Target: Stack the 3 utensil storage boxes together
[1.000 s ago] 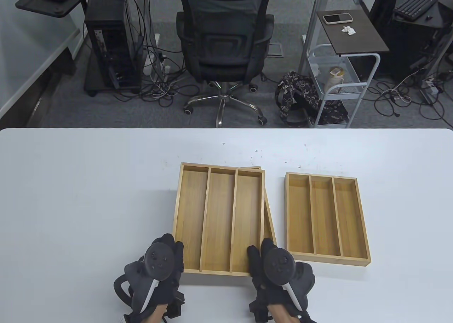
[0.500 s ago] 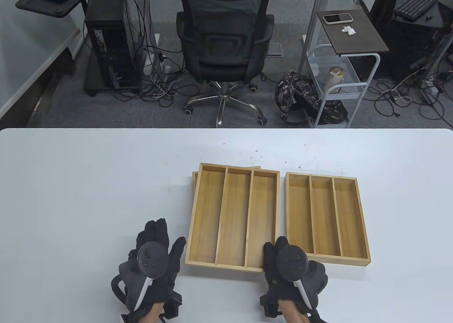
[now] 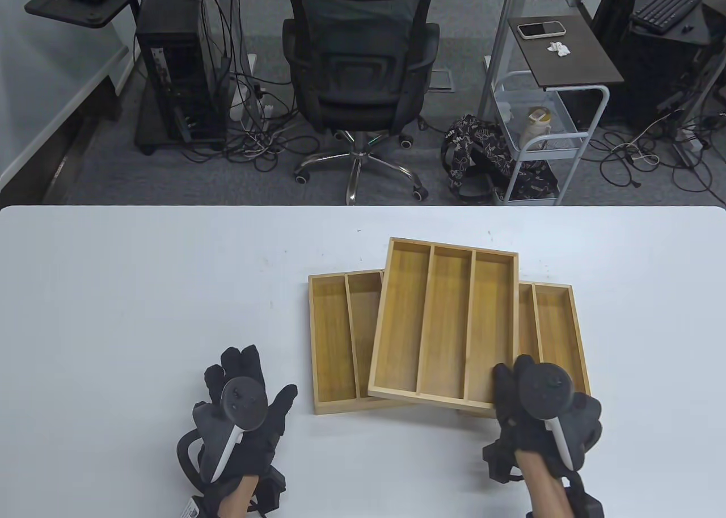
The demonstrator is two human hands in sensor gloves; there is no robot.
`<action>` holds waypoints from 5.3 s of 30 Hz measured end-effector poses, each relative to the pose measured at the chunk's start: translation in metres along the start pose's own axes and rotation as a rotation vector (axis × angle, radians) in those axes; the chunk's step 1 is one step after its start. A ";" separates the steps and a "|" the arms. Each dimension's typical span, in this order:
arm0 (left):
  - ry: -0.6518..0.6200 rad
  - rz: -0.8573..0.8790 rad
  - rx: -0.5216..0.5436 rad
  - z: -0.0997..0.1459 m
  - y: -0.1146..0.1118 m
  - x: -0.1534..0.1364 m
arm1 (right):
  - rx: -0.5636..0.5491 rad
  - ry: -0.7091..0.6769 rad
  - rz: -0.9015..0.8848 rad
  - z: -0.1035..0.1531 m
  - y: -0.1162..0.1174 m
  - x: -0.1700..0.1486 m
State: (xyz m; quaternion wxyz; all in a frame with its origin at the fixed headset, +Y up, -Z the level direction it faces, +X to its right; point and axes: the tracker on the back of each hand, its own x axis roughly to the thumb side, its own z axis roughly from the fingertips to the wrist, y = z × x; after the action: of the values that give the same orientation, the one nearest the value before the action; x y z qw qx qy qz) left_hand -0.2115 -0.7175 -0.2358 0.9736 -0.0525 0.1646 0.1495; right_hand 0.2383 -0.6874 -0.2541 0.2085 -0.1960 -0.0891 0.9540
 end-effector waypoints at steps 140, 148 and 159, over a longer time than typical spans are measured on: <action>-0.131 0.040 0.189 0.035 0.012 0.020 | 0.126 -0.236 -0.119 0.090 0.073 0.086; -0.144 0.116 0.180 0.033 0.010 0.008 | 0.043 -0.292 -0.089 0.097 0.070 0.094; -0.081 0.151 0.036 0.021 0.006 -0.010 | 0.011 -0.217 -0.084 0.085 0.054 0.076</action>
State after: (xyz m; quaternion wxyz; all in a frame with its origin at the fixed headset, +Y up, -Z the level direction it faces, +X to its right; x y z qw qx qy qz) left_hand -0.2160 -0.7117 -0.2131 0.9662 -0.0163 0.1310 0.2214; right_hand 0.1198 -0.7105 -0.2165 0.2387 -0.0865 -0.1138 0.9605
